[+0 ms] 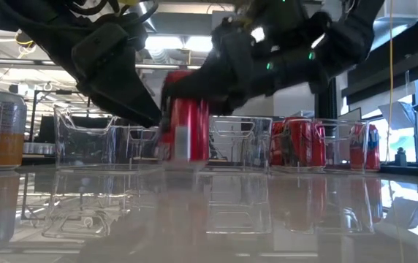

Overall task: Sort soda cans
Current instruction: Put the red black soda can into the right transparent bin

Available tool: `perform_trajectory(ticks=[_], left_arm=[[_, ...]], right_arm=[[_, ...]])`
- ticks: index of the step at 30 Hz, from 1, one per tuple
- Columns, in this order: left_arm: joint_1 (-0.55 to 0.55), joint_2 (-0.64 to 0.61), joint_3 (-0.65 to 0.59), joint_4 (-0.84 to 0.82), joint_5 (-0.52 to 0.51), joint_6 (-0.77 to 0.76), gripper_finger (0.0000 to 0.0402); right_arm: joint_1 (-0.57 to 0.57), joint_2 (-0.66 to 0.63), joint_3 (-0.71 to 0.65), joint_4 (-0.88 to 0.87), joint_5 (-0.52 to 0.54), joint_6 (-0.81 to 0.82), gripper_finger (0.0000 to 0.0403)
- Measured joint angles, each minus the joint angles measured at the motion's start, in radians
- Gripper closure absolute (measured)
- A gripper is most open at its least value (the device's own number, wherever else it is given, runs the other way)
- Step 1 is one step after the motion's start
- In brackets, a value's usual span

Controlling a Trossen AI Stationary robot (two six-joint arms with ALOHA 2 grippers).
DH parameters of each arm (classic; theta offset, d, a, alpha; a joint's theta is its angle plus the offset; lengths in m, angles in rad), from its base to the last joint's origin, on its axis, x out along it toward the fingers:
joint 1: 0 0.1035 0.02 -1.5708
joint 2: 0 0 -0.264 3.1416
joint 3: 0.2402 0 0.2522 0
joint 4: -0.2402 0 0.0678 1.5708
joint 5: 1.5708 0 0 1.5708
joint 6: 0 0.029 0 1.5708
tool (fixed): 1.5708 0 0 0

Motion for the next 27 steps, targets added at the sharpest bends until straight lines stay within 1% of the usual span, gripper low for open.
perform_trajectory(ticks=[2,9,14,18,22,25,27], left_arm=[[0.0,0.0,0.0,0.0,0.0,-0.012,0.0029],[-0.002,0.0,0.0,-0.002,0.0,-0.034,0.0029],[-0.002,0.0,0.0,-0.002,0.0,-0.029,0.0029],[-0.001,0.0,0.0,-0.002,-0.004,-0.034,0.0029],[-0.001,0.0,0.0,-0.002,-0.004,-0.033,0.0029],[-0.001,0.0,0.0,-0.002,-0.004,-0.036,0.0029],[-0.001,0.0,0.0,-0.002,-0.005,-0.037,0.0029]], right_arm=[[0.0,-0.06,-0.008,-0.045,0.031,-0.003,0.0113],[0.0,-0.344,-0.014,-0.397,0.155,-0.062,0.0113],[-0.001,-0.553,-0.013,-0.663,0.382,-0.086,0.0113],[-0.002,-0.682,-0.012,-0.794,0.518,-0.085,0.0113],[0.0,-0.761,-0.013,-0.951,0.684,-0.062,0.0113],[-0.002,-0.798,-0.013,-1.029,0.826,-0.025,0.0113],[-0.002,-0.809,-0.013,-1.092,0.896,-0.004,0.0113]])
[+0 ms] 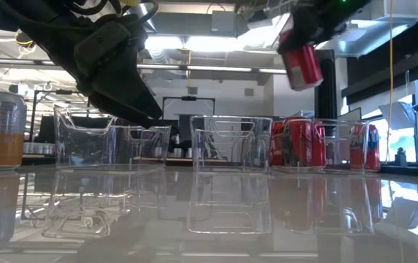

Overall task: Sort soda cans
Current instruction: Put the red black soda can into the right transparent bin

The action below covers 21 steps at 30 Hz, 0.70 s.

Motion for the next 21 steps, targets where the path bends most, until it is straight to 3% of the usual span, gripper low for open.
perform_trajectory(ticks=[9,13,21], left_arm=[[0.0,0.0,0.0,-0.001,0.0,-0.002,0.0029],[0.0,0.0,0.0,-0.001,-0.003,0.0,0.0029],[0.005,0.0,0.0,0.0,-0.007,0.004,0.0029]], right_arm=[[-0.04,-0.006,-0.021,-0.216,0.145,0.206,0.0113],[-0.098,-0.025,-0.117,-0.168,0.162,0.271,0.0113],[-0.208,-0.026,-0.292,0.069,0.076,0.357,0.0102]])
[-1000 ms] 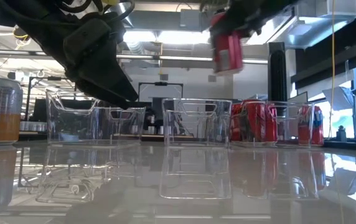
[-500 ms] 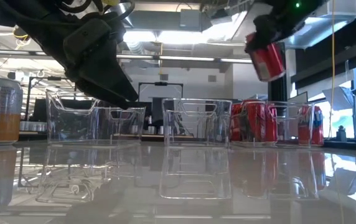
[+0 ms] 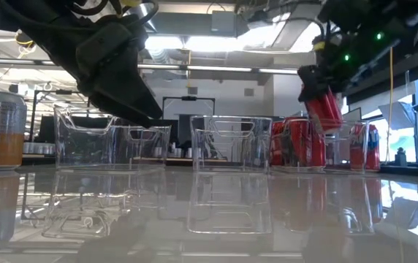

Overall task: Sort soda cans
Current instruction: Put the red black soda can into the right transparent bin

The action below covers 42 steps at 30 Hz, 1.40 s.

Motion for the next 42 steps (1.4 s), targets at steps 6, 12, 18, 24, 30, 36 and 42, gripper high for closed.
perform_trajectory(ticks=[6,12,18,24,30,36,42], left_arm=[[0.008,0.0,0.0,0.0,-0.001,-0.007,0.0029],[0.019,0.0,0.0,0.0,-0.001,-0.001,0.0029],[0.024,0.0,0.0,0.002,-0.001,-0.011,0.0029],[0.024,0.0,0.0,0.003,-0.001,-0.011,0.0029],[0.024,0.0,0.0,0.003,0.0,0.002,0.0029],[0.024,0.0,0.0,0.005,0.0,0.006,0.0029],[0.024,0.0,0.0,0.008,0.0,0.007,0.0029]], right_arm=[[-0.036,0.003,-0.091,0.053,-0.04,0.11,0.0102],[-0.034,0.0,-0.155,0.131,-0.025,0.174,0.0101],[-0.033,0.0,-0.192,0.166,-0.033,0.19,0.0099],[-0.033,-0.003,-0.202,0.174,-0.051,0.209,0.0099],[-0.033,-0.009,-0.202,0.17,-0.083,0.236,0.0098],[-0.033,-0.021,-0.203,0.134,-0.102,0.254,0.0097],[-0.033,-0.005,-0.219,0.07,-0.146,0.273,0.0097]])
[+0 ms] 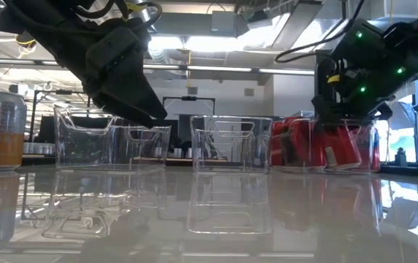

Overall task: Sort soda cans
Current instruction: Put the red black soda can into the right transparent bin, then put the top right red soda can into the middle transparent bin

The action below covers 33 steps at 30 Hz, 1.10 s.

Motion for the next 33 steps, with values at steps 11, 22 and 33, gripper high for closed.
perform_trajectory(ticks=[11,22,33], left_arm=[[0.0,0.0,0.0,0.015,0.0,0.015,0.0029],[0.0,0.0,0.0,0.014,0.0,0.012,0.0029],[0.0,0.0,0.0,0.013,0.0,0.012,0.0029]], right_arm=[[0.0,0.009,-0.021,0.029,0.004,0.001,0.0068],[-0.001,0.009,-0.005,0.032,-0.025,-0.046,0.0048],[0.0,-0.041,0.217,-0.259,0.014,-0.178,0.0047]])
